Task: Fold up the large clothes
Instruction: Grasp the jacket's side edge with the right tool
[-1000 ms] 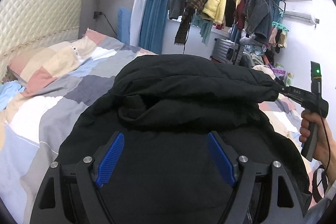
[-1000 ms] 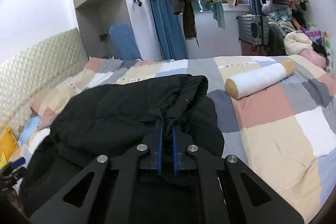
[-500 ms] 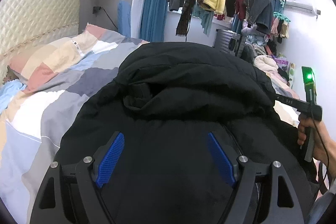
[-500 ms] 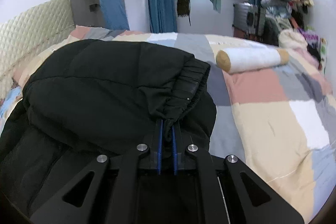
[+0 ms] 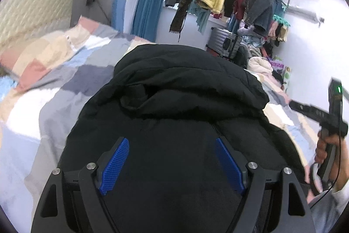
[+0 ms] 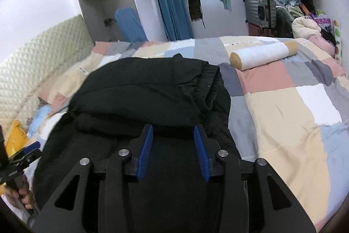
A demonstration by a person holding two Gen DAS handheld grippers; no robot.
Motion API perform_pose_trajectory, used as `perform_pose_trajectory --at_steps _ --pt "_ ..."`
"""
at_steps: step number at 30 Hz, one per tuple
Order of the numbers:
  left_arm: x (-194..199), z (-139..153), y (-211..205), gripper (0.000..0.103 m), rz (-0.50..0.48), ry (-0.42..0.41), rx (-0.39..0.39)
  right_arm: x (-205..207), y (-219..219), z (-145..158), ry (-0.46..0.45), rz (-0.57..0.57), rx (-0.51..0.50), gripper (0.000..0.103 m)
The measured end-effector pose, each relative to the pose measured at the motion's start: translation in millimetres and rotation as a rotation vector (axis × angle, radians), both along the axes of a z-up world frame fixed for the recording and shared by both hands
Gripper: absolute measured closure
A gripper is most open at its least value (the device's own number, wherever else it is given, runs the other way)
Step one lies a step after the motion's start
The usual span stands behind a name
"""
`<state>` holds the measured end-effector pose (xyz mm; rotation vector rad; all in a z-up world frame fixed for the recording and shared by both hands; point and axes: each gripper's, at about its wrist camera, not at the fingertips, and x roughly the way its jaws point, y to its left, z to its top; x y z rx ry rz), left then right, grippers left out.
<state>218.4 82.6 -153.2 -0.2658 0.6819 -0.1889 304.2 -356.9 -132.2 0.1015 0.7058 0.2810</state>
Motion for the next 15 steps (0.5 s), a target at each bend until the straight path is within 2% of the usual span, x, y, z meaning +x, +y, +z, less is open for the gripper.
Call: perform_pose_trajectory --at_steps 3,7,8,11,13,15 --pt "-10 5 24 0.022 0.037 0.024 -0.028 -25 -10 3 0.033 -0.033 0.013 0.059" --pt "-20 9 73 0.022 0.110 0.087 -0.163 -50 -28 2 0.101 -0.021 0.031 0.056" --pt "-20 8 81 0.022 0.124 0.112 -0.189 -56 -37 2 0.119 -0.025 0.052 0.053" --pt "-15 3 103 0.022 0.129 0.209 -0.217 -62 -65 0 0.167 -0.053 0.155 0.046" --pt "-14 -4 116 0.022 0.134 0.280 -0.236 -62 -86 -7 0.215 -0.120 0.198 0.044" --pt "-12 -13 127 0.022 0.138 0.342 -0.264 -55 -105 -25 0.306 -0.143 0.315 0.043"
